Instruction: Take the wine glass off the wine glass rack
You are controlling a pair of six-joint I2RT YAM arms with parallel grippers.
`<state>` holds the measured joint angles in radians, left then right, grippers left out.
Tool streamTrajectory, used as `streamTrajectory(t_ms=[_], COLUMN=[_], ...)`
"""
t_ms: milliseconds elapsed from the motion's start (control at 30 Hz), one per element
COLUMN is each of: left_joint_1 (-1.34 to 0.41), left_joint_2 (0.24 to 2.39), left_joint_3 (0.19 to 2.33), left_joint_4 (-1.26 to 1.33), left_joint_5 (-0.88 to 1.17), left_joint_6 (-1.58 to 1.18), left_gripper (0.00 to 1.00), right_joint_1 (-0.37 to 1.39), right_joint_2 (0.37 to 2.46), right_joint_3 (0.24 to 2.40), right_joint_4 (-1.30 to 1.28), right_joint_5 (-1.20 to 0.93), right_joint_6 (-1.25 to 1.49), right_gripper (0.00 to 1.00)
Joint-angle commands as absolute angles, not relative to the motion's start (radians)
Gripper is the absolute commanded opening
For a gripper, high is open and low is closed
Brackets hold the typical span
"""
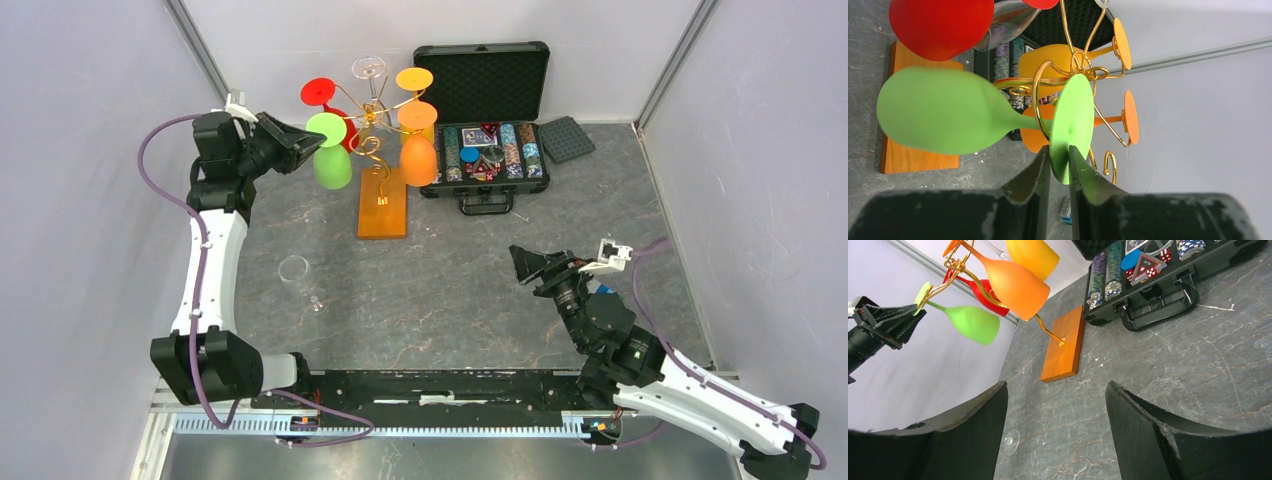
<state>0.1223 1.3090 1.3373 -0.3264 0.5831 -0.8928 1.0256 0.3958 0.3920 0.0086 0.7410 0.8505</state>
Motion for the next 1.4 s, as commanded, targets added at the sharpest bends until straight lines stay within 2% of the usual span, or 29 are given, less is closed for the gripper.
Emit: streamTrajectory(t_ms=[0, 367, 700, 1033, 1267, 1367], left_joint_1=[0.126, 0.127, 0.133, 0.131, 0.126, 0.118], left_joint_2=[1.275, 1.224, 1.209, 1.277, 1.338, 1.341], left_joint_3=[1.325, 1.316, 1.355, 1.33, 1.305, 1.292], left_joint_4=[-0.304, -0.227, -0.115, -0.016, 0.128, 0.147], left_joint_5=[0.606, 0.599, 0.44, 0.418, 0.575, 0.631], left_joint_6=[-0.925, -1.031, -1.108, -1.181, -1.288, -1.299], left_gripper=[0.18, 0.02, 0.02, 0.02, 0.02, 0.02], right_joint_1=[1.028, 1.028, 1.028, 1.028, 1.028, 1.028], right_joint_2=[0.381, 0.36, 0.409, 0.386, 0.372, 0.381], right_joint_3=[0.39, 0.392, 0.451, 0.427, 0.429, 0.436], right_joint_4=[0.038, 0.023, 0.012, 0.012, 0.012, 0.03], right_joint_5=[0.803, 0.854, 0.871, 0.827, 0.815, 0.784], right_joint_6=[0.833, 0.858, 0.828, 0.881, 0.872, 0.824], right_gripper=[0.76, 0.75, 0.75, 0.74, 0.74, 0.79])
